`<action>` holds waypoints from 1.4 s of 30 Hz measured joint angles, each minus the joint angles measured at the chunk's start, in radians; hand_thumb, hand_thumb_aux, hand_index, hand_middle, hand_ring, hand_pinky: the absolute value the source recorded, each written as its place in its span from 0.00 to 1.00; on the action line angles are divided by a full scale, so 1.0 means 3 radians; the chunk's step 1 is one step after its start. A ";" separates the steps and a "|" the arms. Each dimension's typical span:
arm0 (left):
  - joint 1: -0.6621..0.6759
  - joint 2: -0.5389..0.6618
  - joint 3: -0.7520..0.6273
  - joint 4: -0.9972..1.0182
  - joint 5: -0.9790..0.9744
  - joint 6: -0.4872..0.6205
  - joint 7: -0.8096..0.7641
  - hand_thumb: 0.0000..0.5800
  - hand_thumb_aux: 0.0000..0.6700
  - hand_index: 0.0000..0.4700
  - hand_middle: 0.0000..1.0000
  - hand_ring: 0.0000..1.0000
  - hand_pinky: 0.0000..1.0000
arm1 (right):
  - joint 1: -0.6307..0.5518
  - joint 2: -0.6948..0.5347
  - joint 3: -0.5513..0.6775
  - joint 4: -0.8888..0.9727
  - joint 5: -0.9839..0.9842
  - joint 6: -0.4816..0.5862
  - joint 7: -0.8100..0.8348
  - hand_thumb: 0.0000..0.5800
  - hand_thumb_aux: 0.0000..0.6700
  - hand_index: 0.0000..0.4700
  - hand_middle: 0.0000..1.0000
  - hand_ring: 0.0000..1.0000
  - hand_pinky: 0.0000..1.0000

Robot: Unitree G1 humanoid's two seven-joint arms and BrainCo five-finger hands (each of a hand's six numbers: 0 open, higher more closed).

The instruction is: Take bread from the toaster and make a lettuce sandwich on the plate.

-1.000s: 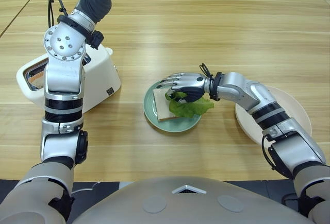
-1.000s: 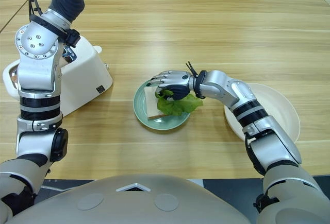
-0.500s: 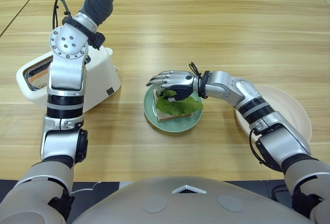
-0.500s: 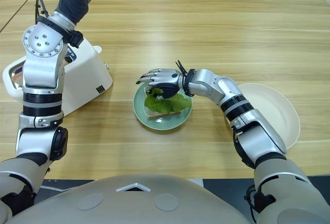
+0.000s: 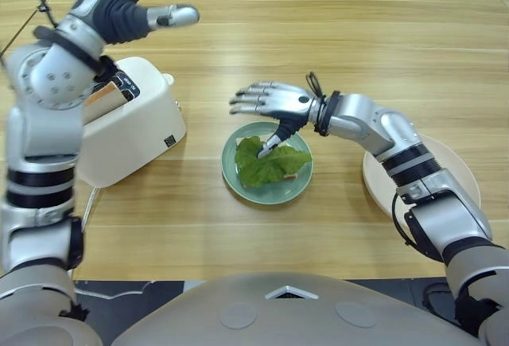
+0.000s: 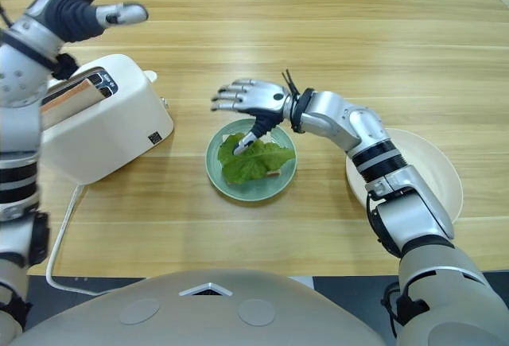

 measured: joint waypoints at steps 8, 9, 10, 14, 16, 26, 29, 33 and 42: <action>0.1052 0.0956 0.0588 0.0103 0.0423 -0.0167 -0.0522 0.00 0.00 0.00 0.00 0.00 0.00 | 0.0095 -0.0119 -0.0188 -0.0242 -0.0041 0.0219 -0.0065 0.00 0.00 0.00 0.00 0.00 0.00; 0.1212 0.0992 0.0625 0.0160 0.0474 -0.0169 -0.0575 0.00 0.00 0.00 0.00 0.00 0.00 | 0.0110 -0.0122 -0.0181 -0.0221 -0.0051 0.0226 -0.0084 0.00 0.00 0.00 0.00 0.00 0.00; 0.1305 0.1020 0.0642 0.0197 0.0481 -0.0165 -0.0605 0.00 0.00 0.00 0.00 0.00 0.00 | 0.0111 -0.0122 -0.0179 -0.0201 -0.0055 0.0227 -0.0101 0.00 0.00 0.00 0.00 0.00 0.00; 0.1372 0.1063 0.0634 0.0244 0.0481 -0.0167 -0.0631 0.42 0.24 0.24 0.00 0.00 0.00 | 0.0114 -0.0178 -0.0181 -0.0135 -0.0056 0.0225 -0.0157 0.00 0.00 0.00 0.00 0.00 0.00; 0.1374 0.1063 0.0610 0.0243 0.0481 -0.0163 -0.0642 0.83 0.58 0.58 0.00 0.00 0.00 | 0.0131 -0.0198 -0.0183 -0.0135 -0.0054 0.0226 -0.0160 0.00 0.00 0.00 0.00 0.00 0.00; 0.0887 0.0921 0.0353 0.0359 0.0340 -0.0131 -0.0543 1.00 1.00 1.00 0.00 0.00 0.00 | 0.0243 -0.0318 -0.0218 -0.0158 -0.0047 0.0269 -0.0182 0.00 0.00 0.00 0.00 0.00 0.00; 0.0767 0.0893 0.0352 0.0359 0.0257 -0.0132 -0.0508 1.00 1.00 1.00 0.00 0.00 0.00 | 0.0242 -0.0318 -0.0213 -0.0105 -0.0049 0.0268 -0.0194 0.00 0.00 0.00 0.00 0.00 0.00; 0.0496 0.0831 0.0366 0.0398 0.0124 -0.0153 -0.0394 1.00 1.00 1.00 0.00 0.00 0.00 | 0.0238 -0.0318 -0.0210 -0.0063 -0.0051 0.0267 -0.0207 0.00 0.00 0.00 0.00 0.00 0.00; -0.0394 0.0285 0.0253 0.0088 -0.0776 0.0242 -0.0338 1.00 1.00 1.00 0.00 0.00 0.00 | 0.0139 -0.0400 -0.0296 0.0090 -0.0044 0.0291 -0.0331 0.00 0.00 0.00 0.00 0.00 0.00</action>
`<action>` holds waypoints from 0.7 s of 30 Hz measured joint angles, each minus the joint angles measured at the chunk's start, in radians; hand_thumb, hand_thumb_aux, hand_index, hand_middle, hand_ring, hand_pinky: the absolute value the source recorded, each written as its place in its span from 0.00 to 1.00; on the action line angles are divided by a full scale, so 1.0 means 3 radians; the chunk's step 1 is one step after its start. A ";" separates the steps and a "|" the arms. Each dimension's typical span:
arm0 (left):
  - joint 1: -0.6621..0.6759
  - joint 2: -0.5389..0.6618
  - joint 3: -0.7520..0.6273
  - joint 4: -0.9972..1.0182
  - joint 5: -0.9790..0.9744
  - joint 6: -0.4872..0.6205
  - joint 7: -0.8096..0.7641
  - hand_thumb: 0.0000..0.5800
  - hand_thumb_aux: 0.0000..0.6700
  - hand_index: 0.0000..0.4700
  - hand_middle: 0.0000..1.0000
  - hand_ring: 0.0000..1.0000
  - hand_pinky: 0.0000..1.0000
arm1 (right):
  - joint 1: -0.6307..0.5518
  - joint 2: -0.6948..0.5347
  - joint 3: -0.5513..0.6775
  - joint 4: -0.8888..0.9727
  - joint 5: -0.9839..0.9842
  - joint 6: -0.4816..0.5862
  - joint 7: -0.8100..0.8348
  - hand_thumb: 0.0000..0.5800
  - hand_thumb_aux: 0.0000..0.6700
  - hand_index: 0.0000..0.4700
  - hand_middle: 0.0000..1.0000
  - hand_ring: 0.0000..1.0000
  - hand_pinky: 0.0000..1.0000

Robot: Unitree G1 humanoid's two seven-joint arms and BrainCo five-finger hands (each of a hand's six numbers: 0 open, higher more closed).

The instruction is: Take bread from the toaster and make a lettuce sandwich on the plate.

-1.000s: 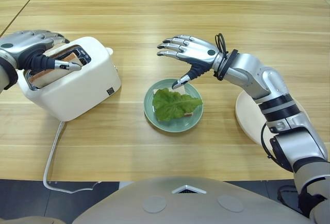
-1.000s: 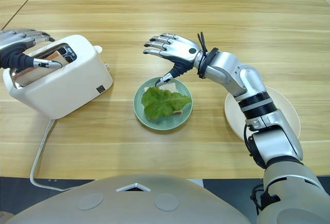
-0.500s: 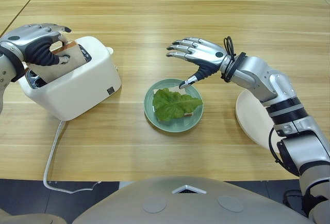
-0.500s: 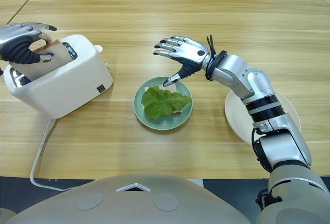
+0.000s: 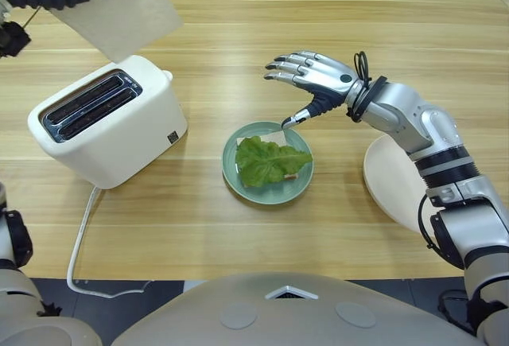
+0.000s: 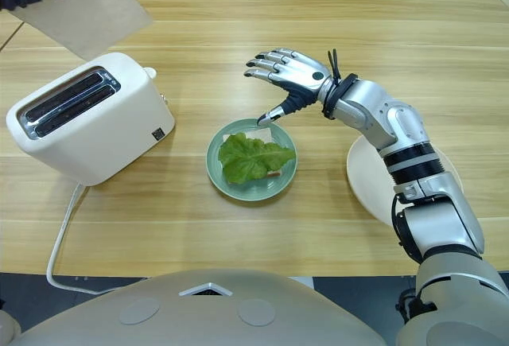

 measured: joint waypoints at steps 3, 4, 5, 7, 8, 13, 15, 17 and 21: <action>0.0003 -0.0363 -0.0373 -0.0152 -0.0226 0.0154 -0.0099 1.00 1.00 1.00 0.00 0.00 0.00 | -0.0012 -0.0100 -0.0075 0.0096 0.0003 0.0014 -0.0056 0.00 0.00 0.00 0.00 0.00 0.00; 0.0002 -0.0464 -0.0489 -0.0156 -0.0250 0.0182 -0.0122 1.00 1.00 1.00 0.00 0.00 0.00 | -0.0001 -0.0141 -0.0108 0.0117 0.0005 0.0023 -0.0082 0.00 0.00 0.00 0.00 0.00 0.00; 0.0001 -0.0594 -0.0641 -0.0134 -0.0301 0.0204 -0.0145 1.00 1.00 1.00 0.00 0.00 0.00 | 0.0032 -0.0195 -0.0177 0.0139 0.0008 0.0049 -0.0118 0.00 0.00 0.00 0.00 0.00 0.00; 0.0015 -0.0910 -0.0974 0.0008 -0.0354 0.0203 -0.0208 1.00 1.00 1.00 0.00 0.00 0.00 | 0.0147 -0.0331 -0.0315 0.0195 0.0031 0.0106 -0.0205 0.00 0.00 0.00 0.00 0.00 0.00; 0.0006 -0.1007 -0.1064 0.0089 -0.0365 0.0191 -0.0223 1.00 1.00 1.00 0.00 0.00 0.00 | 0.0204 -0.0371 -0.0350 0.0225 0.0047 0.0125 -0.0244 0.00 0.00 0.00 0.00 0.00 0.00; -0.0143 -0.1575 -0.1524 0.0897 -0.0363 -0.0082 -0.0316 1.00 1.00 1.00 0.00 0.00 0.00 | 0.0592 -0.0470 -0.0535 0.0305 0.0164 0.0159 -0.0489 0.00 0.00 0.00 0.00 0.00 0.00; -0.0198 -0.1739 -0.1632 0.1213 -0.0354 -0.0178 -0.0357 1.00 1.00 1.00 0.00 0.00 0.00 | 0.0686 -0.0473 -0.0563 0.0300 0.0237 0.0107 -0.0536 0.00 0.00 0.00 0.00 0.00 0.00; -0.0219 -0.1862 -0.1712 0.1502 -0.0343 -0.0255 -0.0400 1.00 1.00 1.00 0.00 0.00 0.00 | 0.0714 -0.0473 -0.0582 0.0295 0.0270 0.0071 -0.0557 0.00 0.00 0.00 0.00 0.00 0.00; -0.0210 -0.1991 -0.1866 0.1891 -0.0300 -0.0318 -0.0520 1.00 1.00 1.00 0.00 0.00 0.00 | 0.0717 -0.0471 -0.0601 0.0253 0.0389 0.0059 -0.0564 0.00 0.00 0.00 0.00 0.00 0.00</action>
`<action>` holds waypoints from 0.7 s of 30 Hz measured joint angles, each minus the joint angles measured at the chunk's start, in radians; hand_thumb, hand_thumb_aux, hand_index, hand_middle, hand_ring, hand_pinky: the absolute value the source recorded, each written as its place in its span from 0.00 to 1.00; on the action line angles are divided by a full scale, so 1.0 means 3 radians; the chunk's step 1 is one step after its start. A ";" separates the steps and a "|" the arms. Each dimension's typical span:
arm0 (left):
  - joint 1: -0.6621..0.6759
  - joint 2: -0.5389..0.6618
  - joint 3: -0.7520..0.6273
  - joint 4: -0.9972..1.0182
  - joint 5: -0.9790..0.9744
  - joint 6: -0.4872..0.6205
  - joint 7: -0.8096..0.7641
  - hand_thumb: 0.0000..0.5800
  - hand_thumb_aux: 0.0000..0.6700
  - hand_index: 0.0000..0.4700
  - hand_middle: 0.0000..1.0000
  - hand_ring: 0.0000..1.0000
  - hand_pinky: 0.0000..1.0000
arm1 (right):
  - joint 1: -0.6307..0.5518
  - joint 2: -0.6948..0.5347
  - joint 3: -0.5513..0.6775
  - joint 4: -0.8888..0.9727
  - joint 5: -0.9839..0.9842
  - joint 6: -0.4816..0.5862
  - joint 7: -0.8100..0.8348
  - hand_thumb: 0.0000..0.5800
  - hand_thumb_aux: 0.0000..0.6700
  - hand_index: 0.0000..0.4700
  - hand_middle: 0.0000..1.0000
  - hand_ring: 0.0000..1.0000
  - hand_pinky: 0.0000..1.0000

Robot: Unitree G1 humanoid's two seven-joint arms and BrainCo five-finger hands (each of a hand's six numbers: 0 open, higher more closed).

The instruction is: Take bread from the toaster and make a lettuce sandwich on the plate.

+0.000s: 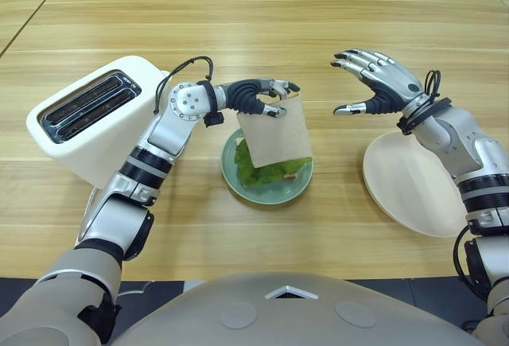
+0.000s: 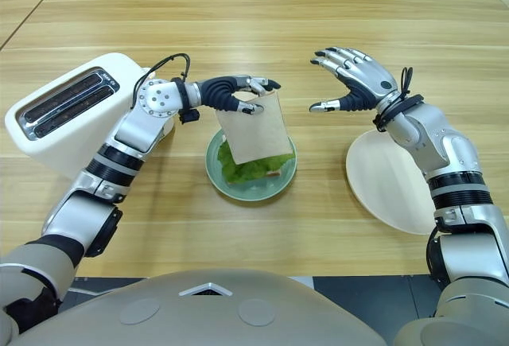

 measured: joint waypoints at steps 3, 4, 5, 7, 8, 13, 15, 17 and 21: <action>0.0034 -0.0003 -0.0024 0.0005 -0.0014 0.0040 -0.0122 1.00 1.00 1.00 0.00 0.00 0.00 | 0.0000 0.0005 0.0000 -0.0014 0.0010 0.0007 0.0009 0.00 0.00 0.00 0.00 0.00 0.00; 0.0039 -0.0002 -0.0023 -0.0010 -0.0025 0.0087 -0.0166 1.00 1.00 1.00 0.00 0.00 0.00 | 0.0000 0.0006 0.0000 -0.0024 0.0012 0.0010 0.0012 0.00 0.00 0.00 0.00 0.00 0.00; 0.0039 -0.0002 -0.0021 -0.0016 -0.0029 0.0104 -0.0184 1.00 1.00 1.00 0.00 0.00 0.00 | 0.0000 0.0006 0.0000 -0.0025 0.0013 0.0010 0.0013 0.00 0.00 0.00 0.00 0.00 0.00; 0.0037 0.0006 -0.0009 -0.0013 -0.0033 0.0125 -0.0216 1.00 1.00 1.00 0.00 0.00 0.00 | 0.0000 0.0006 -0.0005 -0.0036 0.0027 0.0013 0.0016 0.00 0.00 0.00 0.00 0.00 0.00; 0.0032 0.0011 -0.0010 0.0012 -0.0010 0.0088 -0.0211 1.00 1.00 1.00 0.00 0.00 0.00 | 0.0003 0.0006 -0.0016 -0.0053 0.0065 0.0010 0.0025 0.00 0.00 0.00 0.00 0.00 0.00; -0.0024 -0.0022 -0.0053 0.0366 0.0145 -0.0234 -0.0116 1.00 1.00 1.00 0.00 0.00 0.00 | 0.0230 -0.0028 -0.0189 -0.0513 0.0944 -0.0345 0.0359 0.00 0.00 0.00 0.00 0.00 0.00; -0.0071 -0.0062 -0.0080 0.0583 0.0256 -0.0387 -0.0043 1.00 1.00 1.00 0.00 0.00 0.00 | 0.0430 -0.0080 -0.0191 -0.0841 0.1444 -0.0461 0.0642 0.00 0.00 0.00 0.00 0.00 0.00; -0.0135 -0.0100 -0.0112 0.0809 0.0365 -0.0545 0.0037 1.00 1.00 1.00 0.00 0.00 0.00 | 0.0591 -0.0134 -0.0157 -0.1142 0.1848 -0.0505 0.0907 0.00 0.00 0.00 0.00 0.00 0.00; -0.0263 -0.0155 -0.0158 0.1290 0.0514 -0.0802 0.0172 1.00 1.00 1.00 0.00 0.00 0.00 | 0.0902 -0.0297 0.0016 -0.1577 0.2330 -0.0526 0.1458 0.00 0.00 0.00 0.00 0.00 0.00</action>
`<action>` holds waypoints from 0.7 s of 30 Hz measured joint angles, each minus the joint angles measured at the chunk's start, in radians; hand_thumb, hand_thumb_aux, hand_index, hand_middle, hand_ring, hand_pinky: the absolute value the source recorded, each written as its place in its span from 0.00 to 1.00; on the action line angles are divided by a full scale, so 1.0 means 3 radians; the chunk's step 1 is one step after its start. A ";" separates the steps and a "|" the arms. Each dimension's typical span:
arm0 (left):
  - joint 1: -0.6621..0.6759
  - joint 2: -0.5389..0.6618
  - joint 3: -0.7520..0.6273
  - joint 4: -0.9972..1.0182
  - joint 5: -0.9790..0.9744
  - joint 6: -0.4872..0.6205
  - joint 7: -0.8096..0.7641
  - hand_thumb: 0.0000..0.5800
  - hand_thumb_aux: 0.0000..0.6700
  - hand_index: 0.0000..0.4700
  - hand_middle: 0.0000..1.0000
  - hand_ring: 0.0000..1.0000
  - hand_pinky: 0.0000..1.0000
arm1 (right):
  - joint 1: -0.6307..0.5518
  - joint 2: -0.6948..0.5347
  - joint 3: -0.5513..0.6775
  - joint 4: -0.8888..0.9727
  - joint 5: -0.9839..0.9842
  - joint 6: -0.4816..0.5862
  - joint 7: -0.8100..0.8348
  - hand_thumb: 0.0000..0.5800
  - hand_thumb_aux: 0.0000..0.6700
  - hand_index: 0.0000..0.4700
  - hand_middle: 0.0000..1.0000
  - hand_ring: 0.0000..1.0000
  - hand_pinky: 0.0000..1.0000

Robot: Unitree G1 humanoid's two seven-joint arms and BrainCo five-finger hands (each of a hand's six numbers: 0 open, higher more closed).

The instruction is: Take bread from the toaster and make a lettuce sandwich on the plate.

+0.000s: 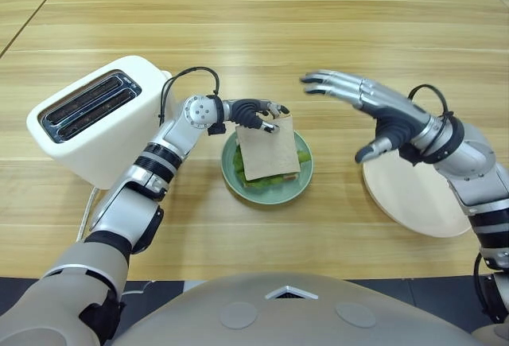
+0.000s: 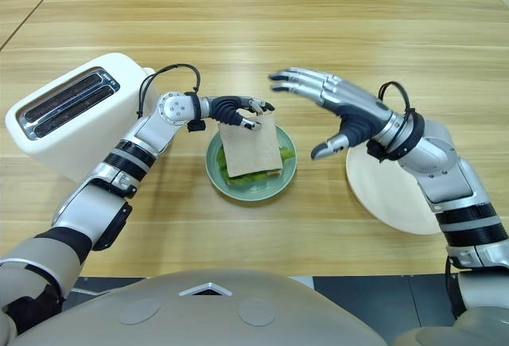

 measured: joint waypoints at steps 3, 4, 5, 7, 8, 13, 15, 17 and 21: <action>-0.0068 -0.0081 -0.0009 0.0315 0.0060 -0.0141 0.0098 1.00 1.00 1.00 0.00 0.00 0.00 | 0.0197 -0.0085 0.0122 -0.0084 0.0009 0.0035 0.0346 0.00 0.00 0.00 0.00 0.00 0.00; -0.0105 -0.0112 -0.0014 0.0408 0.0093 -0.0186 0.0125 1.00 1.00 1.00 0.00 0.00 0.00 | 0.0216 -0.0083 0.0166 -0.0076 -0.0046 0.0053 0.0431 0.00 0.00 0.00 0.00 0.00 0.00; -0.0129 -0.0130 -0.0015 0.0474 0.0104 -0.0226 0.0148 1.00 1.00 1.00 0.00 0.00 0.00 | 0.0222 -0.0074 0.0206 -0.0042 -0.0119 0.0064 0.0497 0.00 0.00 0.00 0.00 0.00 0.00; -0.0152 -0.0143 -0.0013 0.0581 0.0125 -0.0286 0.0168 1.00 1.00 1.00 0.00 0.00 0.00 | 0.0223 -0.0022 0.0286 0.0070 -0.0299 0.0088 0.0569 0.00 0.00 0.00 0.00 0.00 0.00; -0.0162 -0.0154 -0.0012 0.0623 0.0127 -0.0309 0.0176 1.00 1.00 1.00 0.00 0.00 0.00 | 0.0214 0.0027 0.0320 0.0141 -0.0410 0.0096 0.0591 0.00 0.00 0.00 0.00 0.00 0.00; -0.0192 -0.0199 -0.0004 0.0771 0.0151 -0.0385 0.0228 1.00 1.00 1.00 0.00 0.00 0.00 | 0.0002 0.0279 0.0520 0.0637 -0.1144 0.0109 0.0483 0.00 0.00 0.00 0.00 0.00 0.00; -0.0196 -0.0192 0.0009 0.0810 0.0153 -0.0385 0.0246 1.00 1.00 1.00 0.00 0.00 0.00 | -0.0103 0.0338 0.0569 0.0746 -0.1306 0.0099 0.0428 0.00 0.00 0.00 0.00 0.00 0.00; -0.0197 -0.0185 0.0011 0.0829 0.0157 -0.0385 0.0249 1.00 1.00 1.00 0.00 0.00 0.00 | -0.0145 0.0345 0.0602 0.0779 -0.1350 0.0096 0.0417 0.00 0.00 0.00 0.00 0.00 0.00; -0.0197 -0.0199 0.0011 0.0846 0.0168 -0.0387 0.0273 0.97 0.82 0.82 0.00 0.00 0.00 | -0.0146 0.0342 0.0648 0.0779 -0.1421 0.0103 0.0415 0.00 0.00 0.00 0.00 0.00 0.00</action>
